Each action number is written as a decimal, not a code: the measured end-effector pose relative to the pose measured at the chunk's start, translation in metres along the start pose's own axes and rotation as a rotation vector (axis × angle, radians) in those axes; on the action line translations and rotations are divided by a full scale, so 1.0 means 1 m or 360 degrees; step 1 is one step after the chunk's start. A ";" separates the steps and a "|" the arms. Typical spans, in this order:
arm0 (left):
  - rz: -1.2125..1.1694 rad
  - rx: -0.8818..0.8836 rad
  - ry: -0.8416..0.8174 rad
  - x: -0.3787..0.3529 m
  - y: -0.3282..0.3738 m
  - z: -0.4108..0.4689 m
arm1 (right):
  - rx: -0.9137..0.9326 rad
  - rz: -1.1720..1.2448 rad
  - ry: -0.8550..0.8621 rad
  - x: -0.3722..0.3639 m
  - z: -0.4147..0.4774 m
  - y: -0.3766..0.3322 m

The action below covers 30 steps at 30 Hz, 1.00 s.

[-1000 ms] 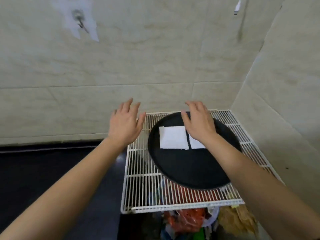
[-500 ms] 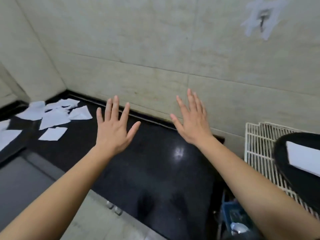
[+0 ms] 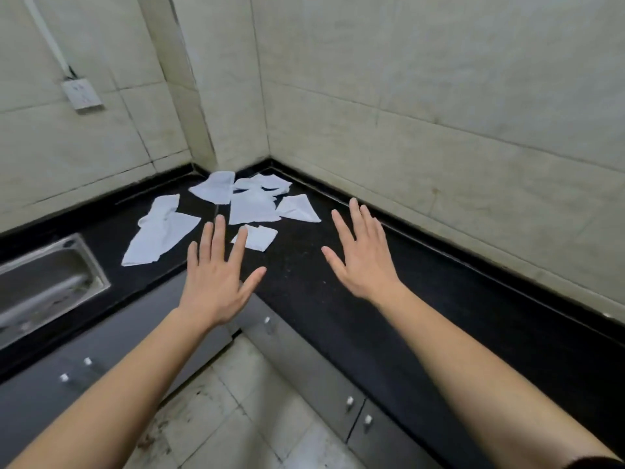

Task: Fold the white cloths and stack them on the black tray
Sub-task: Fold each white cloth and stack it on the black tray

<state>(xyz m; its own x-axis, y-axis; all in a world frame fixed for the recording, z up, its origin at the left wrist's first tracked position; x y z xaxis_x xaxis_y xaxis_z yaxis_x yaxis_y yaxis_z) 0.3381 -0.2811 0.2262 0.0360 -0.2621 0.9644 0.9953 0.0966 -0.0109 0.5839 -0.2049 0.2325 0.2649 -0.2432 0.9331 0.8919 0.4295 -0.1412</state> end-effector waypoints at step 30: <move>-0.0084 0.0428 -0.0662 -0.195 -0.253 0.241 | 0.0132 0.0210 -0.0585 -0.289 0.353 -0.095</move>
<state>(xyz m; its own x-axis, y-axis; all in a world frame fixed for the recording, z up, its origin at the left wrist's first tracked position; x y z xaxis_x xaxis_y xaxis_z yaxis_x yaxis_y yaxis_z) 0.0576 -0.0226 0.1043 -0.1072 0.1268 0.9861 0.9342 0.3523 0.0563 0.2932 0.1319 0.0928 0.2128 0.1397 0.9671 0.8226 0.5085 -0.2544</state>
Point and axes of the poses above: each hand's wrist, its own z-axis towards the middle knuckle, its own x-axis out of the back of the hand, y = z × x, the point moved 7 cm from there along z, towards the middle knuckle, and after that the axes turned 1 degree about z, right-handed, at the moved point
